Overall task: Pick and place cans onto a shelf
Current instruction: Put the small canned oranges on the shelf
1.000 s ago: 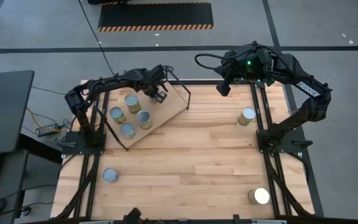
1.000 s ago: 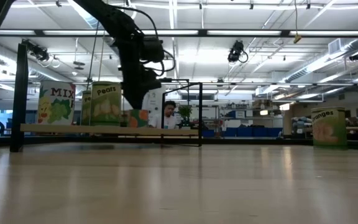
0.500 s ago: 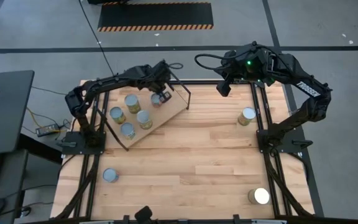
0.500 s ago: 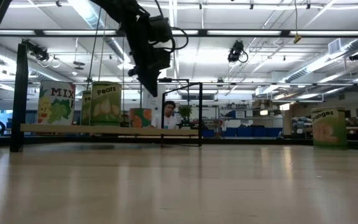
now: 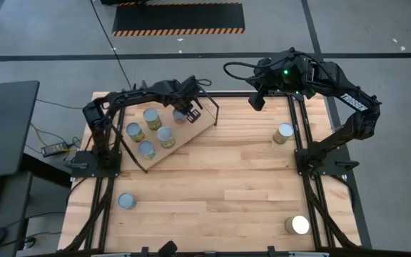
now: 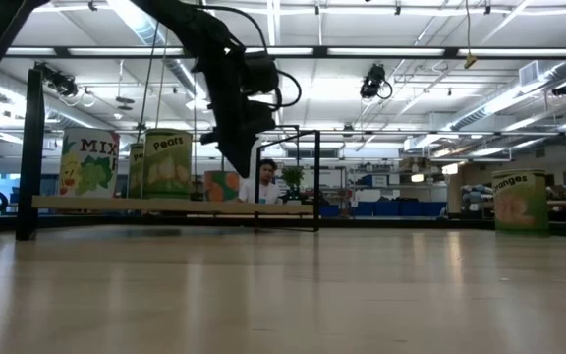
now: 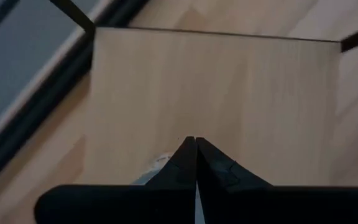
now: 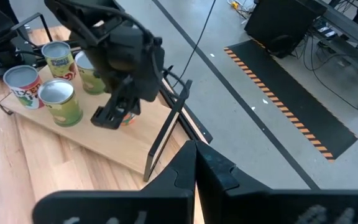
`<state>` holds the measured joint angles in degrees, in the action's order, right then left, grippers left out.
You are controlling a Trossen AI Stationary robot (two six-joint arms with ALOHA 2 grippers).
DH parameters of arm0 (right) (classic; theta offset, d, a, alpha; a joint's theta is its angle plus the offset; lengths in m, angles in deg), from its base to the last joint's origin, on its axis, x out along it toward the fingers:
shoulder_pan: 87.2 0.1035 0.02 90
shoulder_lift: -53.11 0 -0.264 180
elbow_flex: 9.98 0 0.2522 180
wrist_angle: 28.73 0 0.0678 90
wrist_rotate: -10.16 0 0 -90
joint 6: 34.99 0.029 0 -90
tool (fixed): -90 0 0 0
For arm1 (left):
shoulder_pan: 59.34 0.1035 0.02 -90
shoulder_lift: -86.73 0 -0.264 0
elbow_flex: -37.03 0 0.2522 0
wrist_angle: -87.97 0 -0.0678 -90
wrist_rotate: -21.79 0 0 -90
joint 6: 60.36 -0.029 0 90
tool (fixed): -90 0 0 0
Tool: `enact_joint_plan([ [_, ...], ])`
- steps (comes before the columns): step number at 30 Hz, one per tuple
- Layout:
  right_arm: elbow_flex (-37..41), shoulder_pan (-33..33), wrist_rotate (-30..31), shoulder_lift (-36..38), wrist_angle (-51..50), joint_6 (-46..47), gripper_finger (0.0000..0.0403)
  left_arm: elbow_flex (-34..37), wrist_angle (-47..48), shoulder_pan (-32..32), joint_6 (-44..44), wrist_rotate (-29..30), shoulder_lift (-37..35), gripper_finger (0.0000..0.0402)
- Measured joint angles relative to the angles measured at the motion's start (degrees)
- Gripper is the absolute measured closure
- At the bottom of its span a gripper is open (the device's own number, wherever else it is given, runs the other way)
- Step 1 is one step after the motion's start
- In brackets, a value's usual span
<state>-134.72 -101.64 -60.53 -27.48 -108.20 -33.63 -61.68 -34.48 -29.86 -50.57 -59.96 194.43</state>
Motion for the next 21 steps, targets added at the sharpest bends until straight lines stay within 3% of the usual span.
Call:
enact_joint_plan([
  [11,0.0,0.0,-1.3,0.0,0.0,0.4,0.0392,0.0,18.4,-3.3,-0.8,-0.7,-1.1,0.0395],
  [21,0.0,0.0,-1.4,0.0,0.0,0.1,0.0391,-2.3,20.0,-3.8,-0.4,-0.3,-4.5,0.0395],
])
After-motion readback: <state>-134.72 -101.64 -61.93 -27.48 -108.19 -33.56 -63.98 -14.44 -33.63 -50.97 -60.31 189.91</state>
